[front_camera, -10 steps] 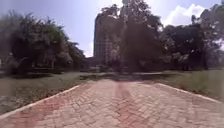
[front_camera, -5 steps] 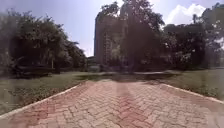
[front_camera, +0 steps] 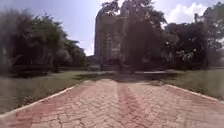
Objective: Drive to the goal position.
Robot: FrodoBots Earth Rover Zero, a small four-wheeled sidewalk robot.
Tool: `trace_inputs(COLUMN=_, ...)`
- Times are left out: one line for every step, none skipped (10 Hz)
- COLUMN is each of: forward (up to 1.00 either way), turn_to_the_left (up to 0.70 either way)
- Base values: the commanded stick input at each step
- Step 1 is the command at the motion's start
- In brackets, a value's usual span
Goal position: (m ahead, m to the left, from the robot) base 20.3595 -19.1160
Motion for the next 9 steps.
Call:
trace_inputs(forward=0.70, turn_to_the_left=0.00)
trace_inputs(forward=0.70, turn_to_the_left=0.00)
trace_inputs(forward=0.70, turn_to_the_left=0.00)
trace_inputs(forward=0.70, turn_to_the_left=0.00)
trace_inputs(forward=0.70, turn_to_the_left=0.00)
trace_inputs(forward=0.70, turn_to_the_left=0.00)
trace_inputs(forward=0.70, turn_to_the_left=0.00)
trace_inputs(forward=0.70, turn_to_the_left=0.00)
trace_inputs(forward=0.70, turn_to_the_left=0.00)
